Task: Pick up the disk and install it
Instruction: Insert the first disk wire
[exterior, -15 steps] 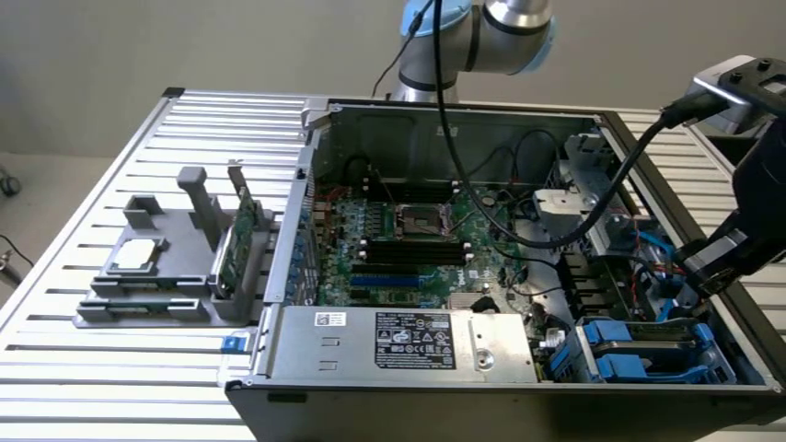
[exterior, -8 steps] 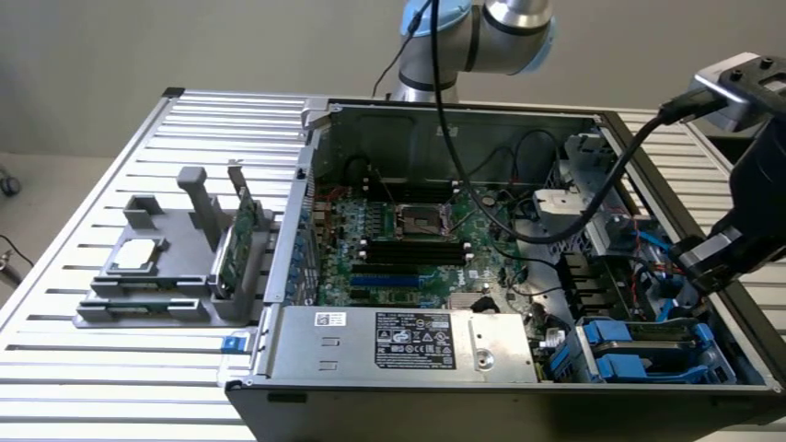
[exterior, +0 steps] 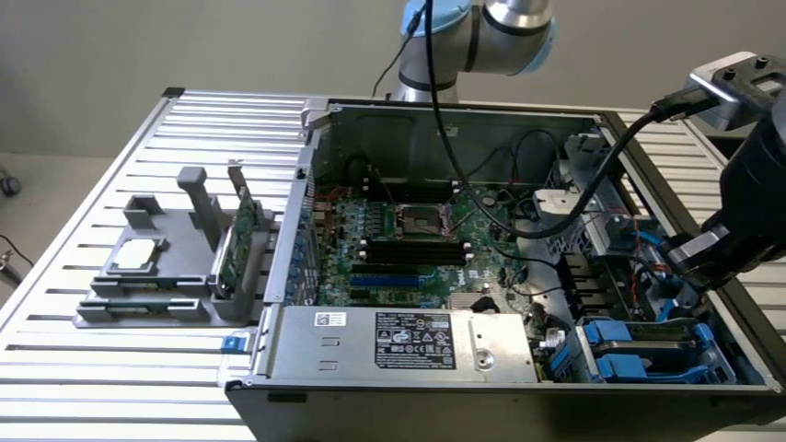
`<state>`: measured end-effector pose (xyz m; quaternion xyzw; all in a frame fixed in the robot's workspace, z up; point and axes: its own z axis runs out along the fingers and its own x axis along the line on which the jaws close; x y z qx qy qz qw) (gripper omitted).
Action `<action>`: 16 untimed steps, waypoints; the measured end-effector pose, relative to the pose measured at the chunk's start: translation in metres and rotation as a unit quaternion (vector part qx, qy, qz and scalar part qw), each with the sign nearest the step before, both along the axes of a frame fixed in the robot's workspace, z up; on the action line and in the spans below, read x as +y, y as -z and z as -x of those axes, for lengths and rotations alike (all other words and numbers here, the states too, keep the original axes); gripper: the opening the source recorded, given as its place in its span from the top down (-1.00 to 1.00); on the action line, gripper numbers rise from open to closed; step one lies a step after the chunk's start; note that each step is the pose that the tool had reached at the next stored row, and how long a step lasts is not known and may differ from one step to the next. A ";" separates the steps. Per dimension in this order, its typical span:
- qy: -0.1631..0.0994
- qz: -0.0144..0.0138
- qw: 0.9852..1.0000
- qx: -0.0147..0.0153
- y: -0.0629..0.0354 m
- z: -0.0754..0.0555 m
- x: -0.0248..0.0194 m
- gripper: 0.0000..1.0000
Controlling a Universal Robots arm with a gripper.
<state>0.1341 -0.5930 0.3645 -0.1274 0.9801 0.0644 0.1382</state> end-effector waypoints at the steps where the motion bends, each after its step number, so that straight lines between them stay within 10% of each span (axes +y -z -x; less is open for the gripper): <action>1: 0.002 0.000 1.000 0.000 0.0002 0.002 0.0002 0.62; 11: 0.046 -0.001 0.999 -0.002 0.0020 0.008 0.0006 0.62; 16: 0.056 -0.004 0.998 -0.010 0.0019 0.012 0.0023 0.62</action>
